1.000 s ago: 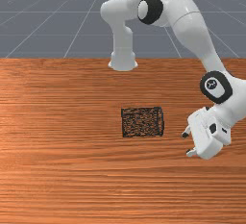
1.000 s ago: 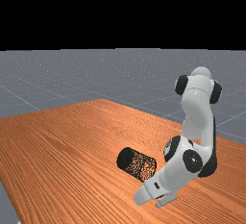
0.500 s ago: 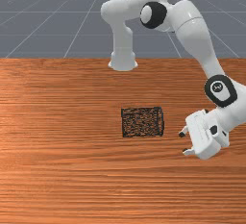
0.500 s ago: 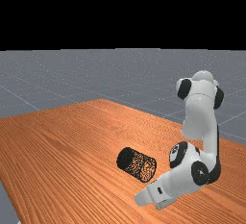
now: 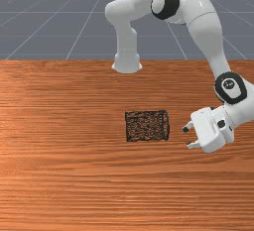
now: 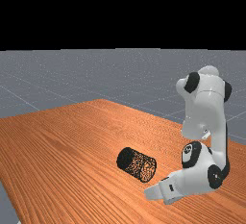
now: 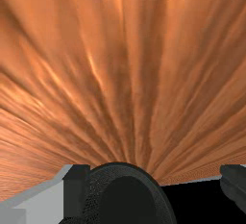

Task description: Rotate the holder till the hole upward

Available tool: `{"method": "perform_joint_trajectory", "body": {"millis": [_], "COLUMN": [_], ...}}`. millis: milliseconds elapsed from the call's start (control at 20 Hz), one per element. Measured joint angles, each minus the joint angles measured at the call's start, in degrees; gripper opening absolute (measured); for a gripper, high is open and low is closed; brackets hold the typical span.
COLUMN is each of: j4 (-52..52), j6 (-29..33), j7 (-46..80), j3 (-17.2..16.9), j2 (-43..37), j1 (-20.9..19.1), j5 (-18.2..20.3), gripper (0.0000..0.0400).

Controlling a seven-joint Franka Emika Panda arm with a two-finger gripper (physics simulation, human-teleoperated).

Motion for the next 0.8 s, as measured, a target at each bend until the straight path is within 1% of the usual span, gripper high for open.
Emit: {"method": "perform_joint_trajectory", "body": {"millis": [50, 250, 300, 450, 550, 600, 650, 800], "j4": [-1.1, -9.5, -9.5, -11.3, -13.3, -12.9, -12.8, -14.8], "j6": [0.3, 6.0, 5.7, 6.6, 8.8, 8.2, 7.9, 9.0], "j7": [0.1, 0.6, 0.6, 0.3, 0.6, 0.3, -1.5, -3.2], "j3": [-0.5, -1.3, -1.8, -1.6, -1.1, -1.2, -0.7, -0.9], "j2": [-0.3, -4.3, -4.1, -5.7, -7.2, -6.9, -7.0, -8.0], "j1": [0.1, -1.1, -1.1, -1.4, -1.7, -1.7, -2.3, -3.4], "j5": [-0.6, -2.0, -2.4, -2.2, -1.8, -1.9, -1.4, -1.8], "gripper": [0.0400, 0.0400, 0.0400, 0.0400, 0.0400, 0.0400, 0.0400, 0.0400]}}
